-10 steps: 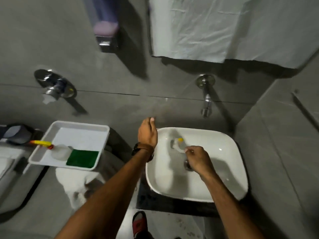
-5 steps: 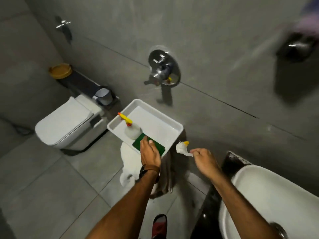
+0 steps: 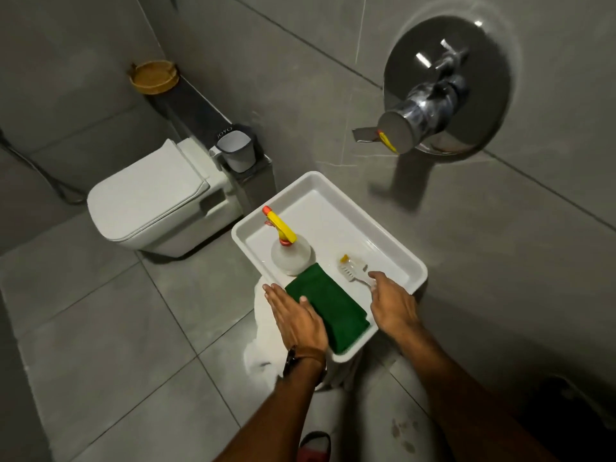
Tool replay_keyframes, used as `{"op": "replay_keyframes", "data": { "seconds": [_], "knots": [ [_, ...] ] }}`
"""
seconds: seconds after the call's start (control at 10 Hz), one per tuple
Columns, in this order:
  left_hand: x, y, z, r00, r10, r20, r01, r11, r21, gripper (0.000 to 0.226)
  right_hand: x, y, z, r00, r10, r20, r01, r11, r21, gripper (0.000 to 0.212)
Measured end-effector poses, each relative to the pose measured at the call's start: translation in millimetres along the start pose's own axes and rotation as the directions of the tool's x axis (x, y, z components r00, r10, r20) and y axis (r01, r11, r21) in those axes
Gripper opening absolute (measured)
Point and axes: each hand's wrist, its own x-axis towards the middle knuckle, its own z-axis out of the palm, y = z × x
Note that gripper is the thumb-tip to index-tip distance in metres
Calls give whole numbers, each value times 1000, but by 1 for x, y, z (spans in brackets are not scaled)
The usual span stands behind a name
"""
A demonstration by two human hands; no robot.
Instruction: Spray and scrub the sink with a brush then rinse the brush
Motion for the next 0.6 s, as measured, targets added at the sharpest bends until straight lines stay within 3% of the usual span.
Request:
{"op": "replay_keyframes", "data": {
  "seconds": [0.3, 0.4, 0.5, 0.6],
  "knots": [
    [1, -3, 21, 999, 47, -20, -47, 999, 10, 68, 23, -2, 7, 1000, 27, -7, -27, 999, -42, 54],
    [1, -2, 12, 999, 39, 18, -40, 998, 42, 68, 5, 3, -1, 997, 70, -16, -70, 997, 30, 55],
    [-5, 6, 0, 999, 27, 32, -28, 999, 26, 68, -26, 12, -17, 991, 101, -91, -88, 986, 143, 45],
    [-28, 25, -21, 991, 127, 42, -125, 991, -46, 66, -74, 23, -36, 959, 148, -243, -78, 959, 273, 25]
  ]
}}
